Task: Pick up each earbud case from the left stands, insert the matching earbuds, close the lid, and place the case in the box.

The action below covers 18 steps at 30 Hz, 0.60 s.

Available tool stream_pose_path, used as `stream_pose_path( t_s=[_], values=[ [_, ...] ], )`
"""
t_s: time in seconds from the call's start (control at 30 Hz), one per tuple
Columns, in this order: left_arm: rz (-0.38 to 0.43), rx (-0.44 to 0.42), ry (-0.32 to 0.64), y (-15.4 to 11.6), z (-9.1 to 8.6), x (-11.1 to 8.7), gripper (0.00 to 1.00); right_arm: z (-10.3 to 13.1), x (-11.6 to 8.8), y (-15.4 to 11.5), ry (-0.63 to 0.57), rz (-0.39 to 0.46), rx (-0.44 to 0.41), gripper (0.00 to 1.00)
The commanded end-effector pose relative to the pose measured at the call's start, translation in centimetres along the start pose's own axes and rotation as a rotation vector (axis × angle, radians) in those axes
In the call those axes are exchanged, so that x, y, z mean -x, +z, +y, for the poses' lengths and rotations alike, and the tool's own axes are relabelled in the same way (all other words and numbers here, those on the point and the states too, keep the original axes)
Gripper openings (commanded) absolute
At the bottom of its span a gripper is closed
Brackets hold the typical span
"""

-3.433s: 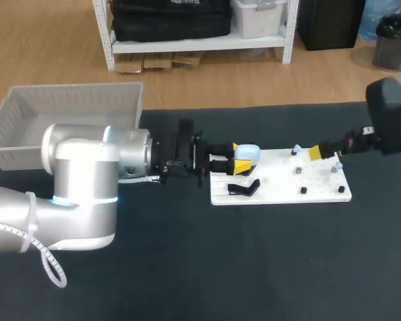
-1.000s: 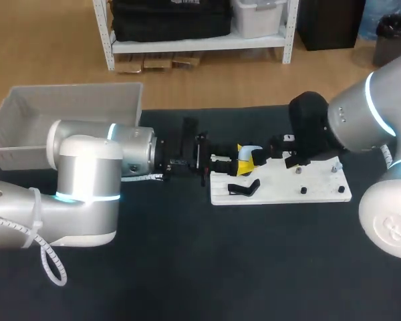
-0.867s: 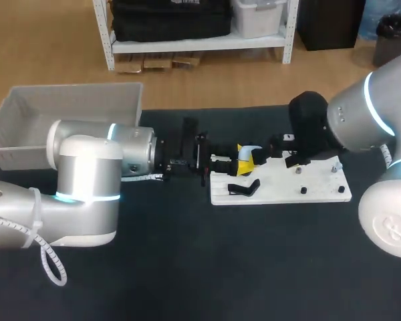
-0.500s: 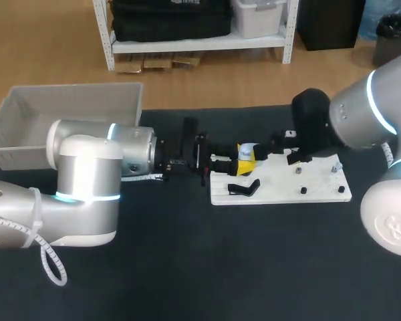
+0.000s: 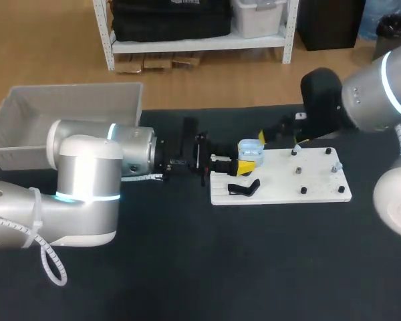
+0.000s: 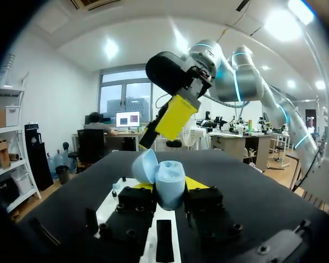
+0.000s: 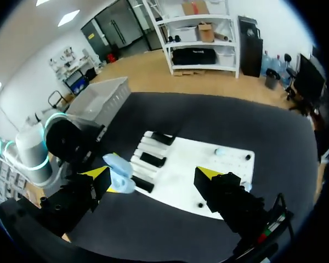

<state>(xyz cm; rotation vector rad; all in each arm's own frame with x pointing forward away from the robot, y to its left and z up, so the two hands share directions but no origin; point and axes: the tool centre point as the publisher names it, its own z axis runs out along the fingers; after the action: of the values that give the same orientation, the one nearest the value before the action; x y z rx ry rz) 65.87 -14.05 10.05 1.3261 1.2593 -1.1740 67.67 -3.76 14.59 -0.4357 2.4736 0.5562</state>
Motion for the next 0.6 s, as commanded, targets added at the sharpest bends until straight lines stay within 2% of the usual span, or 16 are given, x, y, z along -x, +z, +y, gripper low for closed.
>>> stream_pose_path(
  t_s=[0.03, 0.2, 0.3, 0.43, 0.6],
  values=[
    [-0.001, -0.002, 0.0, 0.0, 0.1, -0.1, 0.0, -1.8, 0.2, -3.2, -0.061, 0.034, -0.15, 1.0],
    [-0.001, -0.002, 0.0, 0.0, 0.1, -0.1, 0.0, -5.7, -0.1, -4.0, -0.093, 0.139, -0.306, 1.0],
    [-0.001, -0.002, 0.0, 0.0, 0.1, -0.1, 0.0, -7.6, -1.2, -3.8, -0.095, 0.223, -0.377, 1.0],
    [-0.001, -0.002, 0.0, 0.0, 0.1, -0.1, 0.0, -9.6, -2.6, -2.9, -0.083, 0.305, -0.427, 1.0],
    [-0.001, -0.002, 0.0, 0.0, 0.1, -0.1, 0.0, -11.4, -3.9, -1.9, -0.08, 0.338, -0.44, 1.0]
  ],
)
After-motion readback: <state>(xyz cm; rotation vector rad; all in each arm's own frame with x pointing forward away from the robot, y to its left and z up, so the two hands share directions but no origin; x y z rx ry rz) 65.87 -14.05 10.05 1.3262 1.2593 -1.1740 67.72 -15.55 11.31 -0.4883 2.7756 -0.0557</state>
